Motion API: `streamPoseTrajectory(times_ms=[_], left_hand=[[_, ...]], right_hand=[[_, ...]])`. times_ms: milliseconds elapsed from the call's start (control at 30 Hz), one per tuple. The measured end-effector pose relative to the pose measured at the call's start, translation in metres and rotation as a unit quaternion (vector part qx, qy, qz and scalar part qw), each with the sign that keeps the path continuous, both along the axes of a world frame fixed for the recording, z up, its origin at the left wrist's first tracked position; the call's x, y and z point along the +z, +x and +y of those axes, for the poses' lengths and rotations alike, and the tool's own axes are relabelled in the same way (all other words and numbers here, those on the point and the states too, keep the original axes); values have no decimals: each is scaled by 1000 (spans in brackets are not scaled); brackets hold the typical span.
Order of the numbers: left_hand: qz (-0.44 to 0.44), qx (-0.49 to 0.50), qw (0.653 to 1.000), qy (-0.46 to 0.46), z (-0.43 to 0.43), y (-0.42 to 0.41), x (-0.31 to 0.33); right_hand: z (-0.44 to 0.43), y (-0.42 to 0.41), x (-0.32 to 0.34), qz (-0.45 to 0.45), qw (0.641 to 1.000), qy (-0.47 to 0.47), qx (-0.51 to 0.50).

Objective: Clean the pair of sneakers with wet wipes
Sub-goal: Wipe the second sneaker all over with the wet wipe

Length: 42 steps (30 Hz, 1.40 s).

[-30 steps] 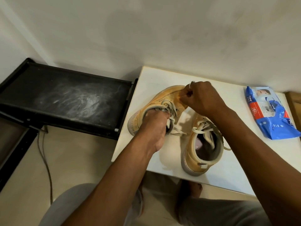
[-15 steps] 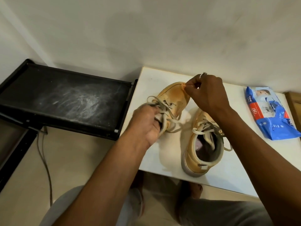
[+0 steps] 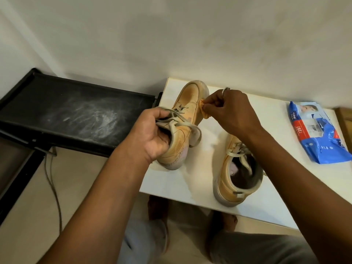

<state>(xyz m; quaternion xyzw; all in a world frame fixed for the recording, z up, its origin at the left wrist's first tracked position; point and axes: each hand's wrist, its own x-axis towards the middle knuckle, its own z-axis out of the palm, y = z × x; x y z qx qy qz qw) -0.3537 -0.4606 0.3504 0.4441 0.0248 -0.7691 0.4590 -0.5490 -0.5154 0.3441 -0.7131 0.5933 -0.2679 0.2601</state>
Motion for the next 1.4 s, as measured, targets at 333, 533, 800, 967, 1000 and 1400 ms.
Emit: streamPoseTrajectory(times_ms=[333, 533, 800, 967, 1000, 1400], left_hand=[[-229, -143, 960, -73, 2, -6, -6], [-393, -174, 901, -59, 3, -7, -11], [-227, -129, 964, -49, 4, -4, 0], [-253, -145, 956, -18, 6, -9, 5], [-259, -142, 955, -15, 6, -9, 5], [-340, -171, 925, 8, 3, -22, 4]], right_hand=[[4, 3, -16, 32, 999, 10, -14], [6, 7, -10, 26, 1000, 7, 4], [-4, 2, 1, -38, 997, -49, -49], [-5, 2, -6, 53, 998, -25, -24], [-5, 1, -5, 69, 998, -9, -7], [-24, -12, -11, 86, 996, -32, 16]])
